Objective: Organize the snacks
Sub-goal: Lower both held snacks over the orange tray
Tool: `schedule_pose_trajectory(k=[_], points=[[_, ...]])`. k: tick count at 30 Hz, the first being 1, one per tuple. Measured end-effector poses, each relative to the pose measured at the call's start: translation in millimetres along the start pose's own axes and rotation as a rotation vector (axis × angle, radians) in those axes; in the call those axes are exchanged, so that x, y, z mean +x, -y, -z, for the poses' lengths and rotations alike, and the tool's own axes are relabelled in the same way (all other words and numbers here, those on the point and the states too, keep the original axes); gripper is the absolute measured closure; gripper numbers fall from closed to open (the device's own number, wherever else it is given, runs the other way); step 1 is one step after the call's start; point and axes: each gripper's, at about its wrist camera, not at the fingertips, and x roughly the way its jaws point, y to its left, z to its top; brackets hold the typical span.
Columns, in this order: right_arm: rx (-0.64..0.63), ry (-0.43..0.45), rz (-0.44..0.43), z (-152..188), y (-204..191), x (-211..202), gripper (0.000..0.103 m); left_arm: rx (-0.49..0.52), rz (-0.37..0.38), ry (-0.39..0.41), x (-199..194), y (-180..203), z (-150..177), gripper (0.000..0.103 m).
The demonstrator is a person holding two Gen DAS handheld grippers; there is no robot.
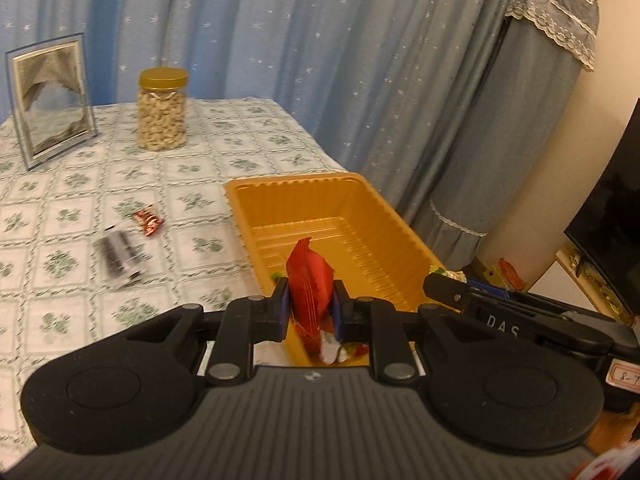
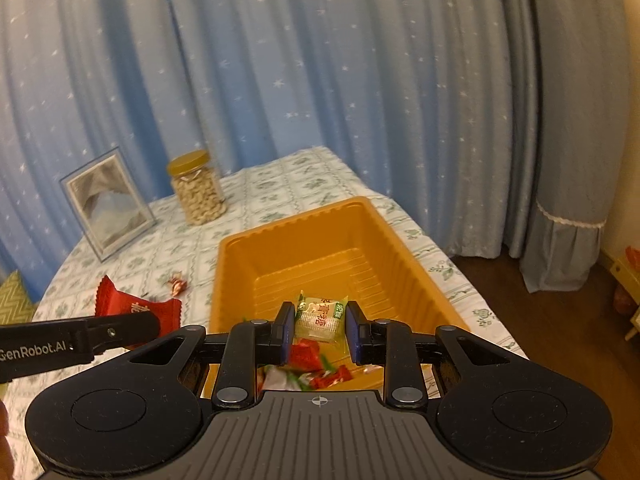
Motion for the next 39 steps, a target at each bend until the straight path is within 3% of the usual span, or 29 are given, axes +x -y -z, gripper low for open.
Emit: schedule_pose_trajectory(k=[14,39], points=[[0.038,-0.011,0.019,-10.9,16.7,17.4,0.076,0.029,0.031,-0.019,34.2,16.1,-15.6,0.085],[0.087,-0.028,0.047,-24.3,33.0,46.8,0.076,0.068,0.031,-0.060,86.1,12.6,-32.6,0.084]])
